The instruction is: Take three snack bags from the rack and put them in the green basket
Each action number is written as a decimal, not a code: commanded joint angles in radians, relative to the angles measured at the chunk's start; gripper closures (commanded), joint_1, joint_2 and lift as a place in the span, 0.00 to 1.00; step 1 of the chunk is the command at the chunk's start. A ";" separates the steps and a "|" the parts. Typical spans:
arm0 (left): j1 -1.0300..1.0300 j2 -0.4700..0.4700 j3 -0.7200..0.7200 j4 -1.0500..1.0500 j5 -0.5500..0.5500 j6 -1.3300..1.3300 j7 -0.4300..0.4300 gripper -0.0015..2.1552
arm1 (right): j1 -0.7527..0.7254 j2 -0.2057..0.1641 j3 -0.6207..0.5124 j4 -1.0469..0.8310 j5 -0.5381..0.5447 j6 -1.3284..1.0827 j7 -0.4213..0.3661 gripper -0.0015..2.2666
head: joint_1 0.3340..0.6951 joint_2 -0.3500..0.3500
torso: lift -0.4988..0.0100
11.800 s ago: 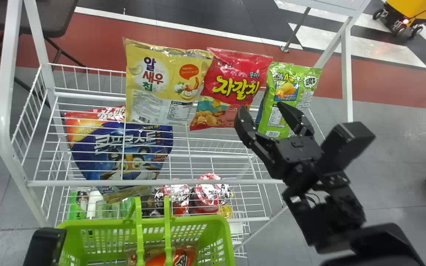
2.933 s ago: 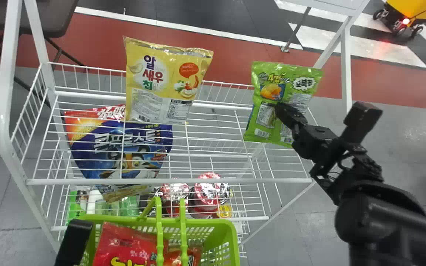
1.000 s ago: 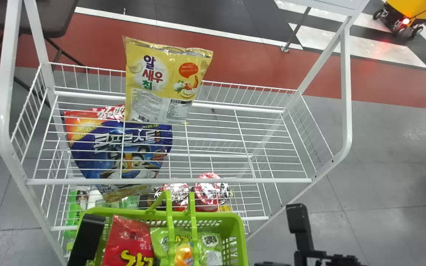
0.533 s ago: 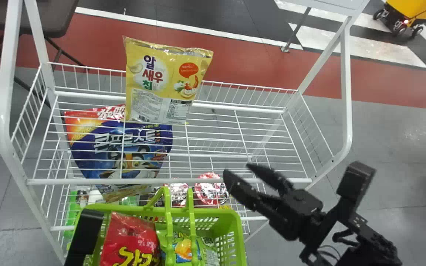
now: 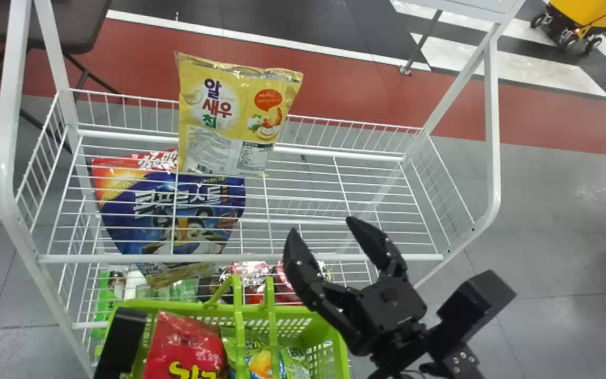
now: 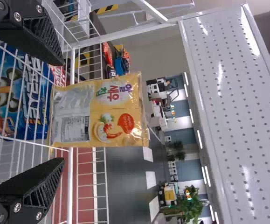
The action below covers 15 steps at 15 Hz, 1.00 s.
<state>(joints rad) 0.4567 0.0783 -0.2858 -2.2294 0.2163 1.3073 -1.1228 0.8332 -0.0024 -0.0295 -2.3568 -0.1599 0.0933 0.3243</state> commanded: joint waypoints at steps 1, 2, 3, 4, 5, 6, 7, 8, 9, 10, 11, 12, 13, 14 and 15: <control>0.008 0.003 0.002 -0.006 0.002 -0.001 -0.002 0.89 | 0.007 0.003 0.010 -0.009 0.022 0.004 0.001 0.04 | 1.00 0.00 | 0.95; 0.011 0.005 0.002 -0.009 0.005 -0.001 -0.002 0.89 | 0.007 0.003 0.010 -0.010 0.022 0.004 0.001 0.04 | 1.00 0.00 | 0.95; 0.016 0.005 0.005 -0.010 0.006 -0.001 -0.002 0.89 | 0.007 0.003 0.010 -0.010 0.022 0.001 0.001 0.04 | 1.00 0.00 | 0.95; 0.016 0.005 0.005 -0.012 0.006 -0.001 -0.002 0.89 | 0.007 0.003 0.011 -0.009 0.022 -0.002 0.001 0.04 | 1.00 0.00 | 0.95; 0.017 0.005 0.005 -0.012 0.006 -0.001 -0.002 0.89 | 0.007 0.003 0.013 -0.006 0.022 -0.008 0.001 0.04 | 1.00 0.00 | 0.95; 0.019 0.005 0.005 -0.012 0.006 -0.001 -0.002 0.89 | 0.007 0.003 0.013 -0.004 0.022 -0.017 0.001 0.04 | 1.00 0.00 | 0.95; 0.019 0.005 0.007 -0.012 0.006 -0.001 -0.002 0.89 | 0.007 0.003 0.013 -0.004 0.022 -0.023 0.001 0.04 | 1.00 0.00 | 0.95; 0.019 0.005 0.007 -0.012 0.006 -0.001 -0.002 0.89 | 0.007 0.003 0.014 -0.004 0.022 -0.026 0.001 0.04 | 1.00 0.00 | 0.95; 0.019 0.005 0.007 -0.012 0.006 -0.001 0.000 0.89 | 0.007 0.003 0.020 -0.004 0.022 -0.033 0.001 0.04 | 1.00 0.00 | 0.95; 0.019 0.005 0.007 -0.012 0.006 -0.001 0.000 0.89 | 0.007 0.003 0.026 -0.002 0.026 -0.039 0.001 0.04 | 1.00 0.00 | 0.95; 0.019 0.005 0.007 -0.012 0.006 -0.001 -0.002 0.89 | 0.007 0.003 0.030 0.001 0.028 -0.048 0.001 0.04 | 1.00 0.00 | 0.95; 0.019 0.005 0.007 -0.012 0.006 -0.001 -0.002 0.89 | 0.007 0.003 0.033 0.001 0.030 -0.048 0.001 0.04 | 1.00 0.00 | 0.95; 0.019 0.005 0.008 -0.012 0.006 -0.001 -0.002 0.89 | 0.007 0.003 0.034 0.001 0.031 -0.048 0.002 0.04 | 1.00 0.00 | 0.95; 0.019 0.006 0.008 -0.012 0.006 -0.001 -0.003 0.89 | 0.007 0.003 0.036 0.001 0.031 -0.051 0.001 0.04 | 1.00 0.00 | 0.95; 0.019 0.006 0.008 -0.012 0.006 -0.001 -0.003 0.89 | 0.006 0.003 0.037 0.002 0.031 -0.063 0.001 0.04 | 1.00 0.00 | 0.95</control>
<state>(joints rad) 0.4755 0.0838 -0.2779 -2.2412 0.2224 1.3063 -1.1260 0.8402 0.0000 0.0054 -2.3560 -0.1292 0.0418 0.3254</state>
